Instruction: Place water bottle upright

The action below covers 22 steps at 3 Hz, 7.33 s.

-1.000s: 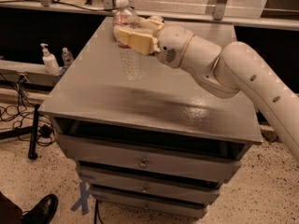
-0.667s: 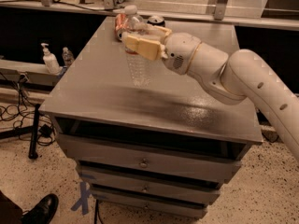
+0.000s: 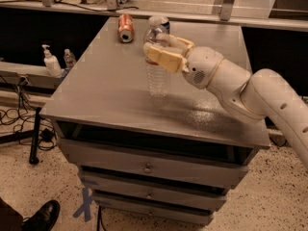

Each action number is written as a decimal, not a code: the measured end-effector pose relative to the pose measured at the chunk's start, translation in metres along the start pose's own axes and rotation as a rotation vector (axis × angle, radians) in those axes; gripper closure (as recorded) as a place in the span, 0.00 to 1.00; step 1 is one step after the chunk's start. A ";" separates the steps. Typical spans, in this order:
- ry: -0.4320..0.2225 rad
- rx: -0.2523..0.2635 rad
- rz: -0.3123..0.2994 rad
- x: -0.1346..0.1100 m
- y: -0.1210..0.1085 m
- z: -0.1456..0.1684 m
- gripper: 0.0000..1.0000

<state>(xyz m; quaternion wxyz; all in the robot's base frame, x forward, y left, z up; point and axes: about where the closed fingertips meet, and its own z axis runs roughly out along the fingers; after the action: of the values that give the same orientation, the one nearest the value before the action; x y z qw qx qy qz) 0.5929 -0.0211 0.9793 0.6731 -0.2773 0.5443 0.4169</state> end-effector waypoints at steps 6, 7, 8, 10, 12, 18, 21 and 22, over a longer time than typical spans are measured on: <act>-0.090 0.061 -0.077 -0.024 -0.026 -0.096 1.00; -0.090 0.064 -0.081 -0.026 -0.028 -0.107 1.00; -0.093 0.071 -0.084 -0.026 -0.029 -0.117 1.00; -0.092 0.081 -0.082 -0.023 -0.029 -0.129 1.00; -0.091 0.101 -0.075 -0.017 -0.027 -0.144 1.00; -0.096 0.123 -0.077 -0.014 -0.021 -0.154 0.00; -0.050 0.170 -0.110 -0.040 -0.013 -0.187 0.00; 0.032 0.227 -0.140 -0.073 -0.008 -0.232 0.00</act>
Offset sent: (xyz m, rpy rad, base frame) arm -0.0008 -0.0757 0.0120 0.0396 -0.0883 -0.1103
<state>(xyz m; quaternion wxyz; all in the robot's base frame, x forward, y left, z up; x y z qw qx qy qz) 0.4797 -0.2359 0.9904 0.7188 -0.2432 0.5779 0.3003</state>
